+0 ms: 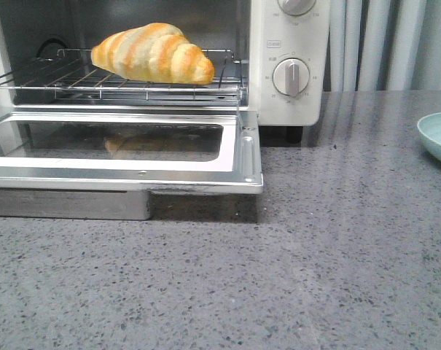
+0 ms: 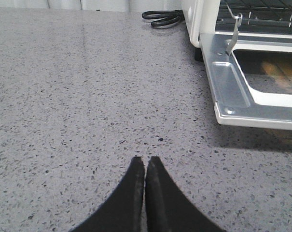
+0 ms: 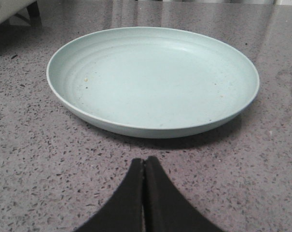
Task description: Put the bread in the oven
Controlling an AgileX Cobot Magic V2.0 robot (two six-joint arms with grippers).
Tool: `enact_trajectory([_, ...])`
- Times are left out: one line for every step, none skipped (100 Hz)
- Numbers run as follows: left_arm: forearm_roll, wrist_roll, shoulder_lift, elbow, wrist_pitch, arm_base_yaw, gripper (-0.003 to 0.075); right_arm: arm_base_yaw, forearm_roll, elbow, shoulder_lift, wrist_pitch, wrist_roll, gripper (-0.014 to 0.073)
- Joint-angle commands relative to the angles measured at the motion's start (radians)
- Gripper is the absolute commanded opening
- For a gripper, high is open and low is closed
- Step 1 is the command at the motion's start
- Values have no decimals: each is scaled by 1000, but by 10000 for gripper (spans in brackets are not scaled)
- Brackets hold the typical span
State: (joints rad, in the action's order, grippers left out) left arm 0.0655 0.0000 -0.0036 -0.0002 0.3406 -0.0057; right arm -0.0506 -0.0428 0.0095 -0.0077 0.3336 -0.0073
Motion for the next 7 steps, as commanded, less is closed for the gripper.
enact_trajectory([-12,-6,-30,24,-59,2,-21,-5,1,12,-22,-27,-11,-69])
enact_trajectory([-12,-6,-30,24,-59,2,-21,-5,1,12,-22,-27,-11,-69])
enact_trajectory([-12,-6,-30,24,-59,2,-21,-5,1,12,-22,-27,-11,-69])
enact_trajectory([-12,-6,-30,24,-59,2,-21,-5,1,12,-22,-27,-11,-69])
enact_trajectory([-12,-6,-30,24,-59,2,-21,-5,1,12,-22,-27,-11,-69])
enact_trajectory([-12,-6,-30,24,-59,2,-21,-5,1,12,-22,-27,-11,-69])
enact_trajectory([-12,-6,-30,24,-59,2,-21,-5,1,12,-22,-27,-11,-69])
